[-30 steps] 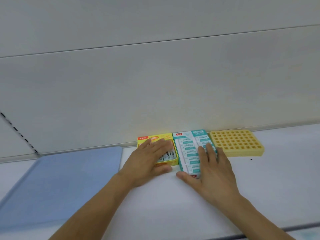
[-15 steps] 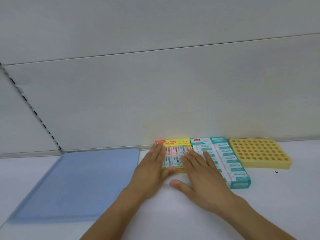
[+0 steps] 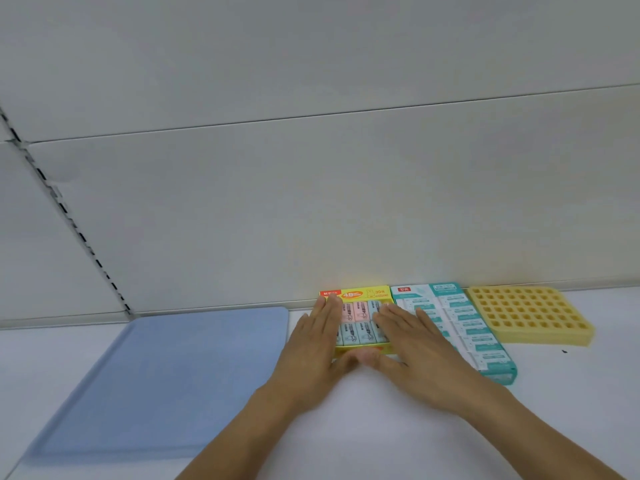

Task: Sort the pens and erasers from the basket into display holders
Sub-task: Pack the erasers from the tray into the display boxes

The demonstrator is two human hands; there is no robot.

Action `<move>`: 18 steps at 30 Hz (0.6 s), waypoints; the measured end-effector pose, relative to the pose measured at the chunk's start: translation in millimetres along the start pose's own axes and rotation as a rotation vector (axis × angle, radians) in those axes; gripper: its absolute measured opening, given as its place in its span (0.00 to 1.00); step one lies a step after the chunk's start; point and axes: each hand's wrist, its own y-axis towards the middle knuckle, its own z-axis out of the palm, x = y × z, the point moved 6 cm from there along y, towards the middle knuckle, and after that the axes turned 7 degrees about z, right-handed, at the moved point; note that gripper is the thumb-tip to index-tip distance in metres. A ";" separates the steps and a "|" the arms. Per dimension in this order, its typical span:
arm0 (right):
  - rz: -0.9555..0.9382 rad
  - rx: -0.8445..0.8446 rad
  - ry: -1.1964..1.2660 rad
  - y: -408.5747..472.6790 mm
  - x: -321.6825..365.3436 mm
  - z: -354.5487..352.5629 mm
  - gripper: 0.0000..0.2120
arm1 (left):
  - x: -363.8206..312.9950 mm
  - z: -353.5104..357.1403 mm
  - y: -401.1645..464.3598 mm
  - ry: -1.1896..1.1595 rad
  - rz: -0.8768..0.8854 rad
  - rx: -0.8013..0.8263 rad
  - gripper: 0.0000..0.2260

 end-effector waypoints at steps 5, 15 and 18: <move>0.110 -0.351 0.102 26.5 -23.1 -36.3 0.17 | -26.3 -5.4 5.1 0.172 0.177 -0.140 0.28; 0.114 -0.229 -0.177 61.8 -8.4 -46.6 0.11 | -29.2 -2.0 6.5 0.014 0.206 -0.147 0.21; 0.235 -0.242 -0.323 61.3 -4.8 -46.6 0.15 | -29.3 -1.0 6.3 0.063 0.199 -0.193 0.19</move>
